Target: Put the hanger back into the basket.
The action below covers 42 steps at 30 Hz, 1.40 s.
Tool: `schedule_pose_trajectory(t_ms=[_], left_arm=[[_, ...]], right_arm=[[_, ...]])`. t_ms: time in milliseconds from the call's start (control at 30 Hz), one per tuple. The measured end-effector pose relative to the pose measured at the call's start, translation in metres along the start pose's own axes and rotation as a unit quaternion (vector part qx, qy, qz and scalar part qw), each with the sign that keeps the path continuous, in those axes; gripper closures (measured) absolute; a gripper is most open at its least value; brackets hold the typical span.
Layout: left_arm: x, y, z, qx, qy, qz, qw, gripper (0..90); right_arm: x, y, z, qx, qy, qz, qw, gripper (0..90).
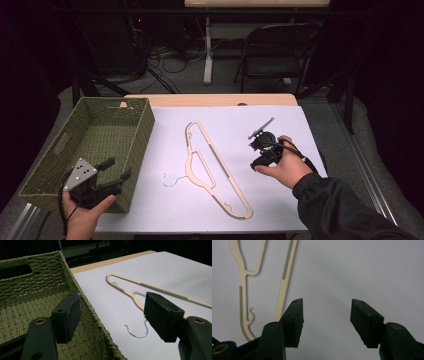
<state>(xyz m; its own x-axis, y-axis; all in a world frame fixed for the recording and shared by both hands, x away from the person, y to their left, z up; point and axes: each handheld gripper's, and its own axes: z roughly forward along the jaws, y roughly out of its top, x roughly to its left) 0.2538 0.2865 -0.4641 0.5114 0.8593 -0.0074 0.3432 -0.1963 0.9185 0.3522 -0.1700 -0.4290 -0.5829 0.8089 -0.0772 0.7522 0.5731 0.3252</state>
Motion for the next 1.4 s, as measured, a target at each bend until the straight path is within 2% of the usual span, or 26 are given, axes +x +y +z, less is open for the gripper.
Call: schedule_pose_trajectory(t_ms=[67, 133, 167, 233, 367, 567, 600, 667, 700, 867, 900, 933, 1000, 1033, 1100, 1200, 1300, 1333, 1400], left_arm=[[0.0, 0.0, 0.0, 0.0, 0.0, 0.0, 1.0, 30.0], [0.0, 0.0, 0.0, 0.0, 0.0, 0.0, 1.0, 30.1], [0.0, 0.0, 0.0, 0.0, -0.001, 0.0, 1.0, 30.1], [0.0, 0.0, 0.0, 0.0, -0.002, 0.001, 1.0, 30.0], [-0.001, 0.0, 0.001, 0.002, -0.002, 0.002, 1.0, 30.1], [-0.001, 0.0, 0.001, 0.001, -0.002, 0.002, 1.0, 30.1], [-0.001, 0.0, 0.001, 0.002, -0.002, 0.002, 1.0, 30.1], [-0.001, 0.0, 0.001, 0.002, -0.002, 0.002, 1.0, 30.1], [-0.001, 0.0, 0.001, 0.002, -0.002, 0.003, 1.0, 30.1], [-0.001, 0.0, 0.001, 0.001, -0.003, 0.002, 1.0, 30.2], [-0.001, 0.0, 0.001, 0.002, -0.002, 0.002, 1.0, 30.2], [-0.001, 0.0, 0.001, 0.002, -0.003, 0.003, 1.0, 30.2], [-0.001, 0.0, 0.001, 0.003, -0.003, 0.003, 1.0, 30.2], [-0.001, 0.0, 0.001, 0.002, -0.003, 0.003, 1.0, 30.2], [-0.001, 0.0, 0.001, 0.002, -0.004, 0.003, 1.0, 30.2], [-0.001, 0.0, 0.002, 0.003, -0.004, 0.002, 1.0, 30.2], [-0.001, 0.0, 0.002, 0.003, -0.004, 0.003, 1.0, 30.2], [-0.001, 0.0, 0.002, 0.003, -0.004, 0.002, 1.0, 30.2], [-0.001, 0.0, 0.002, 0.003, -0.004, 0.002, 1.0, 30.2]], right_arm=[[0.002, 0.006, 0.002, 0.011, -0.005, -0.004, 0.9999, 47.4], [0.005, 0.012, 0.007, 0.01, -0.011, 0.003, 0.9999, 48.6], [0.005, 0.015, 0.009, 0.02, -0.013, -0.005, 0.9997, 48.7], [0.005, 0.021, 0.015, 0.025, -0.005, 0.002, 0.9997, 48.9], [0.002, 0.032, 0.025, 0.059, -0.001, -0.001, 0.9982, 49.2], [-0.002, 0.044, 0.04, 0.073, 0.011, 0.024, 0.997, 50.5], [-0.003, 0.046, 0.042, 0.08, 0.009, 0.021, 0.9966, 50.9], [-0.002, 0.049, 0.046, 0.074, 0.01, 0.028, 0.9968, 51.8], [-0.003, 0.052, 0.046, 0.08, 0.011, 0.026, 0.9964, 51.9], [0.0, 0.059, 0.054, 0.077, 0.011, 0.026, 0.9966, 52.4], [0.003, 0.06, 0.057, 0.065, 0.014, 0.041, 0.9969, 52.5], [0.003, 0.063, 0.057, 0.082, 0.012, 0.027, 0.9962, 52.8], [0.005, 0.065, 0.061, 0.082, 0.01, 0.021, 0.9963, 53.4], [0.006, 0.066, 0.064, 0.076, 0.015, 0.028, 0.9966, 53.5], [0.009, 0.069, 0.066, 0.085, 0.009, 0.021, 0.9961, 54.1], [0.014, 0.076, 0.067, 0.083, 0.007, 0.016, 0.9964, 54.8], [0.022, 0.081, 0.068, 0.069, 0.01, 0.023, 0.9973, 55.3], [0.023, 0.085, 0.066, 0.088, 0.01, 0.011, 0.996, 55.4], [0.027, 0.088, 0.069, 0.075, 0.018, 0.013, 0.9969, 55.5]])
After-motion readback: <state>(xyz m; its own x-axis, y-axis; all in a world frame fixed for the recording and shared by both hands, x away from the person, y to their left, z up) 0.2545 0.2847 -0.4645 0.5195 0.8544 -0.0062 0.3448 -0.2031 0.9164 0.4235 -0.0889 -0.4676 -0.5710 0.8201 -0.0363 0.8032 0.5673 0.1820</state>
